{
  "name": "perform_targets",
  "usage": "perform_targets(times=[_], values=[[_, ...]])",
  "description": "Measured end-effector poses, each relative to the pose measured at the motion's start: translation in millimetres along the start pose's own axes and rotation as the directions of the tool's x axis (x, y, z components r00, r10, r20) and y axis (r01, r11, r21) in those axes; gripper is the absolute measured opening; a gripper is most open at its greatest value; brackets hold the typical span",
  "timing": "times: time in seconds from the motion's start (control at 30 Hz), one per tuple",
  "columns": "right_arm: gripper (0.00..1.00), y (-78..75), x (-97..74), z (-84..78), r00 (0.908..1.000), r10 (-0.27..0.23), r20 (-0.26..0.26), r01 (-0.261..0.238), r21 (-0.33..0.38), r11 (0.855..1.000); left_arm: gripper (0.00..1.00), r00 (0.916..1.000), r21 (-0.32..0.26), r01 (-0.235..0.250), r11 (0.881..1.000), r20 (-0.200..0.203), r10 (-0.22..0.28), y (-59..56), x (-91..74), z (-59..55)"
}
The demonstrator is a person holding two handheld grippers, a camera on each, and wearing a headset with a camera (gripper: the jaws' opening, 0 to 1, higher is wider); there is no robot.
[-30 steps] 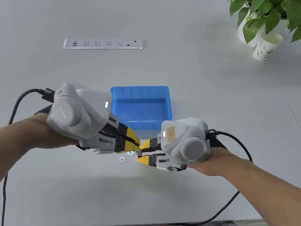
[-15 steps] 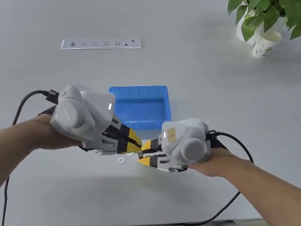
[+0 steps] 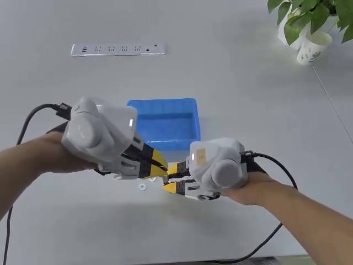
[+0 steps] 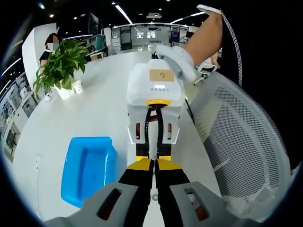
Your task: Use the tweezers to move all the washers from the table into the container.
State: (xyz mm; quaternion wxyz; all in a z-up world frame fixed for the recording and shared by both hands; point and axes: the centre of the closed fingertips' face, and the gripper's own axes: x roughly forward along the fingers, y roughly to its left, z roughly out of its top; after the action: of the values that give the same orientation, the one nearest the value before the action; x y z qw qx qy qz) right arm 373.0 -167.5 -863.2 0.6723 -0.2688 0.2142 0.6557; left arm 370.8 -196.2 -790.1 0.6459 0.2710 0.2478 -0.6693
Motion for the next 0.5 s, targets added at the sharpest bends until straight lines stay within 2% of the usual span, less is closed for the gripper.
perform_targets(times=[0.33,0.5], values=[[0.11,-0.8,0.6,-0.2,1.0000,-0.002,-0.005,0.002,0.000,1.000,0.05,1.0000,-0.006,0.000,1.000,-0.001,0.000,2.3,-0.3,-0.4],[0.10,-1.3,0.2,-0.5,1.0000,-0.003,-0.006,0.003,0.023,1.000,0.05,1.0000,-0.009,0.005,1.000,0.001,-0.005,2.7,0.3,-0.1]])
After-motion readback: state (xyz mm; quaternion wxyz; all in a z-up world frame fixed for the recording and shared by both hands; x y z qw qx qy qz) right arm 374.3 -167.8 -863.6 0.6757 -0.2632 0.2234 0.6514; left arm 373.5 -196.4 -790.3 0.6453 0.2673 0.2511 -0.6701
